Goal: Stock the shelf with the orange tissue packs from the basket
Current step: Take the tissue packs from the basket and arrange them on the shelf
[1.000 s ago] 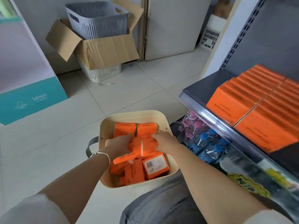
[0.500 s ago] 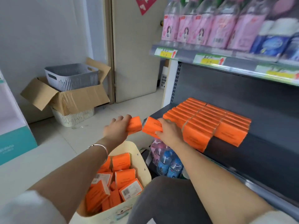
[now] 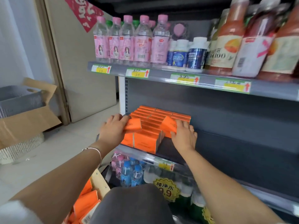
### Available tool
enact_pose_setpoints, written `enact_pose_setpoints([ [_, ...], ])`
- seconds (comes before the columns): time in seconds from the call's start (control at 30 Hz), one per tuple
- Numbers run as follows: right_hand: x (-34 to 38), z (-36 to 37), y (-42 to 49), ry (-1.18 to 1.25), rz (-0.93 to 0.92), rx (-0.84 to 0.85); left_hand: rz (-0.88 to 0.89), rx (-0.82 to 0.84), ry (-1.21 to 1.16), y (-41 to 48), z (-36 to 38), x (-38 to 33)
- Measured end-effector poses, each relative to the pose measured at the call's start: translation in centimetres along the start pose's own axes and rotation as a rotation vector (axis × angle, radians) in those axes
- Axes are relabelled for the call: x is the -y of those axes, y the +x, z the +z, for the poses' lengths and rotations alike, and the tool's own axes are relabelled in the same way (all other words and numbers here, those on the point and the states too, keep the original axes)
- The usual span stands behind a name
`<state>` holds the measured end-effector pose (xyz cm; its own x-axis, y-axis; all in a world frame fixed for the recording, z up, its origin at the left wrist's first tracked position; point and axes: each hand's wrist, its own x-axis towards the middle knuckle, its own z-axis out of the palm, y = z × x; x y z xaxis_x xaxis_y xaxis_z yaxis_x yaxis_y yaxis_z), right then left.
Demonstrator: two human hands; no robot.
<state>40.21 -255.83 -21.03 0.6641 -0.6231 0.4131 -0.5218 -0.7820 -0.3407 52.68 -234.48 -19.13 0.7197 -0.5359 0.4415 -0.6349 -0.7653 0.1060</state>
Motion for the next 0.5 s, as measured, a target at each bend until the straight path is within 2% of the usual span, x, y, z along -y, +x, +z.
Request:
enact_pose_setpoints([
  [0.17,-2.6,2.5,1.8,-0.058,0.047,0.059,0.108,0.010,-0.007,3.2,1.8,-3.4],
  [0.5,-4.2,7.5,7.2,-0.210,0.045,0.109,0.166,0.038,-0.009,8.1,5.1,-5.1],
])
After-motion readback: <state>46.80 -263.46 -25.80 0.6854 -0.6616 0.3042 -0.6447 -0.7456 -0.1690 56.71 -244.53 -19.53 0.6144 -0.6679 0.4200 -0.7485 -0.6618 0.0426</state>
